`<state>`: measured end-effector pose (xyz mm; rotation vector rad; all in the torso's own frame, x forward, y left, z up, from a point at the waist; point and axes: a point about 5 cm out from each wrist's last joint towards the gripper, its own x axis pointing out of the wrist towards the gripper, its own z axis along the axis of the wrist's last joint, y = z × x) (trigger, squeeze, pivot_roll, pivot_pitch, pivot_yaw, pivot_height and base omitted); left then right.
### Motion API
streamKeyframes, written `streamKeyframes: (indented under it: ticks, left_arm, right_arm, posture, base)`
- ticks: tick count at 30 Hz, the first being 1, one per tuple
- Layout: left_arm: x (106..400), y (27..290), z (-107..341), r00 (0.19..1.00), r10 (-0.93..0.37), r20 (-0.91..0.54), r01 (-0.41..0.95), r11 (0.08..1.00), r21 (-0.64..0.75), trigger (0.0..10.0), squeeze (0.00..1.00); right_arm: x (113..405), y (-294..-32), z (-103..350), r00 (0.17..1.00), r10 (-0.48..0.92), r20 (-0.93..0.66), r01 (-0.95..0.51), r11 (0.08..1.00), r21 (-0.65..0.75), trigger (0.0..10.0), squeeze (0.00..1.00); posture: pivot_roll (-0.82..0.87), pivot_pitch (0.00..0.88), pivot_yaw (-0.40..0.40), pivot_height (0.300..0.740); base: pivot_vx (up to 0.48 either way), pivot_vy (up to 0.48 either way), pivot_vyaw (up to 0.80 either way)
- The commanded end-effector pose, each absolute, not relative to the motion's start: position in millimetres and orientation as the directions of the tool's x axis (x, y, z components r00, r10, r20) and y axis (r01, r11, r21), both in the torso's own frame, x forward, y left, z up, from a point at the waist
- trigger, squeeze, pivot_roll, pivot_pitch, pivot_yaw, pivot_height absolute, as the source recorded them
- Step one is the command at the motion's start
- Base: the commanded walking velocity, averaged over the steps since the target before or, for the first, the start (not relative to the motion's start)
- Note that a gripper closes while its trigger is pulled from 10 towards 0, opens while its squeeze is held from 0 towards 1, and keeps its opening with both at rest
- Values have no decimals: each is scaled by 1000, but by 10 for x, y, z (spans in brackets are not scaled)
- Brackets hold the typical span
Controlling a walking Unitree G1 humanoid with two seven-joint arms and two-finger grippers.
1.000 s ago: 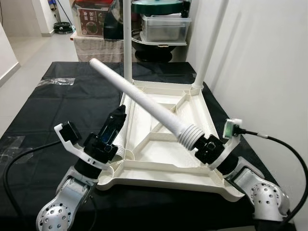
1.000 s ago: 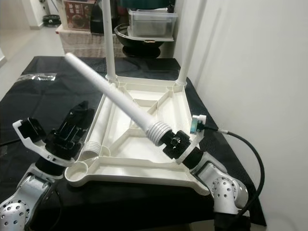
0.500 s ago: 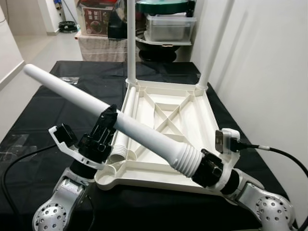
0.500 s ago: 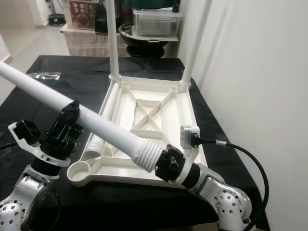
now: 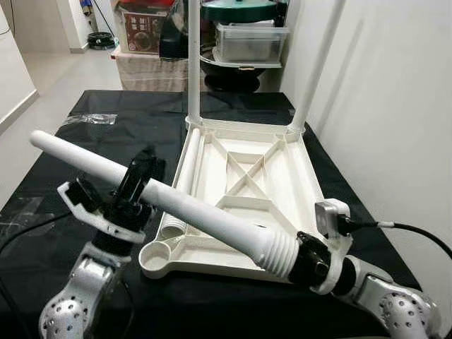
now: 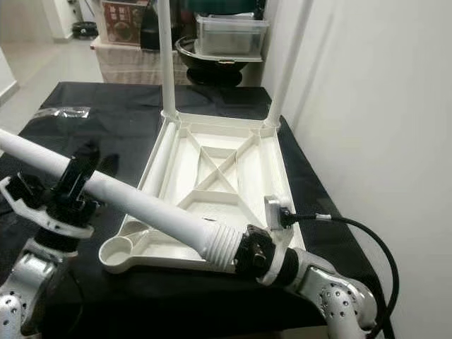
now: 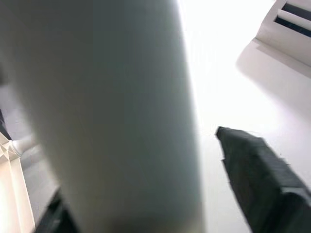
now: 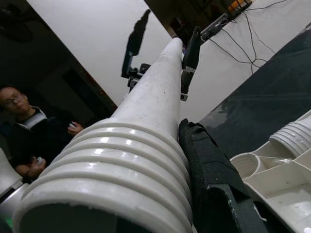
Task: Building children table
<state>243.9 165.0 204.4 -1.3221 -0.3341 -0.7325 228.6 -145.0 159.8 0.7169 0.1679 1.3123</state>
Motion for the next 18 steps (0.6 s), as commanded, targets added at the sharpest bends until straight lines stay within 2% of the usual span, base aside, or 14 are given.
streamKeyframes:
  ticks: [1, 8, 10, 15, 16, 17, 18]
  left_arm:
    - [2412, 1622, 2087, 704, -295, 647, 682, 23, -731, 0, 0]
    - [2368, 1596, 2088, 691, -296, 660, 688, -8, -725, 0, 0]
    - [2345, 1593, 2092, 684, -301, 664, 691, -24, -722, 0, 0]
    - [2341, 1594, 2095, 683, -302, 665, 691, -27, -722, 0, 0]
    - [2342, 1597, 2099, 684, -303, 664, 690, -29, -724, 0, 0]
    - [2362, 1601, 2096, 698, -300, 651, 677, -22, -736, 0, 0]
    - [2384, 1610, 2088, 713, -301, 634, 663, -6, -748, 0, 0]
  right_arm:
    - [2296, -1450, 1515, 291, 931, 222, -797, 107, 594, 0, 0]
    - [2358, -1434, 1521, 324, 916, 237, -793, 126, 595, 0, 0]
    - [2421, -1441, 1518, 364, 898, 246, -786, 154, 598, 0, 0]
    - [2442, -1444, 1523, 374, 893, 249, -784, 162, 599, 0, 0]
    - [2488, -1438, 1499, 406, 890, 208, -774, 214, 595, 4667, 0]
    - [2513, -1429, 1474, 420, 893, 164, -767, 253, 590, 10000, 0]
    - [2537, -1434, 1460, 438, 891, 124, -761, 294, 578, 10000, 1000]
  posture:
    - [16, 0, -87, 740]
    - [23, 0, -87, 740]
    - [23, 0, -86, 740]
    - [23, 0, -86, 740]
    - [27, 0, -87, 740]
    - [26, 0, -87, 740]
    - [26, 0, -87, 740]
  base:
    - [0, 0, 0]
    - [0, 0, 0]
    - [0, 0, 0]
    - [0, 0, 0]
    - [0, 0, 0]
    - [0, 0, 0]
    - [0, 0, 0]
